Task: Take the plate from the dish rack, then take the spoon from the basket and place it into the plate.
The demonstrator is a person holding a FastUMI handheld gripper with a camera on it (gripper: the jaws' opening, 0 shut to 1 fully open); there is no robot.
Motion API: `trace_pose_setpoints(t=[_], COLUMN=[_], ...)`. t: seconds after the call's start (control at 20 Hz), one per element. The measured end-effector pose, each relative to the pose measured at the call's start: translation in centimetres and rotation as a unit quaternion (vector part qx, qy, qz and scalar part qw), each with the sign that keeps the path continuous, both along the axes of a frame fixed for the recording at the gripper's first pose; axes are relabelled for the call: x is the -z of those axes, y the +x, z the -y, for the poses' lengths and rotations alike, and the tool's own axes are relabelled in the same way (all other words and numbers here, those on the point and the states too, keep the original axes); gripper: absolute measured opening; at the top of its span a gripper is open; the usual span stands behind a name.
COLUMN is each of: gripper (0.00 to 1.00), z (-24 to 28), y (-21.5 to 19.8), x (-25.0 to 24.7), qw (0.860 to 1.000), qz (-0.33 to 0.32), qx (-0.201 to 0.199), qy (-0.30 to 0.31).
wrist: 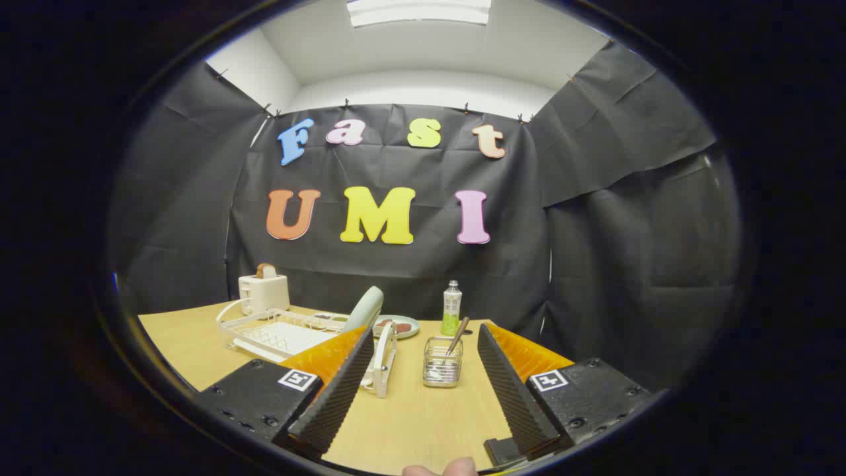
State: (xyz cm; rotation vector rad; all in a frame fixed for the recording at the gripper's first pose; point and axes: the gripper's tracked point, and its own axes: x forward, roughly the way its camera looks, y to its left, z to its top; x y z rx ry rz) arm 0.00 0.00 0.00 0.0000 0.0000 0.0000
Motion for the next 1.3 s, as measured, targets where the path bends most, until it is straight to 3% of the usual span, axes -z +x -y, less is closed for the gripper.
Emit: trace_pose_setpoints(t=[1.1, 1.3], gripper=[1.00, 1.00], z=[-0.5, -1.2], y=[-0.1, 1.1], x=[-2.1, -2.4], qw=[0.999, 0.999], qz=[0.047, 0.035], qx=[0.013, -0.001], qy=[-0.020, -0.004])
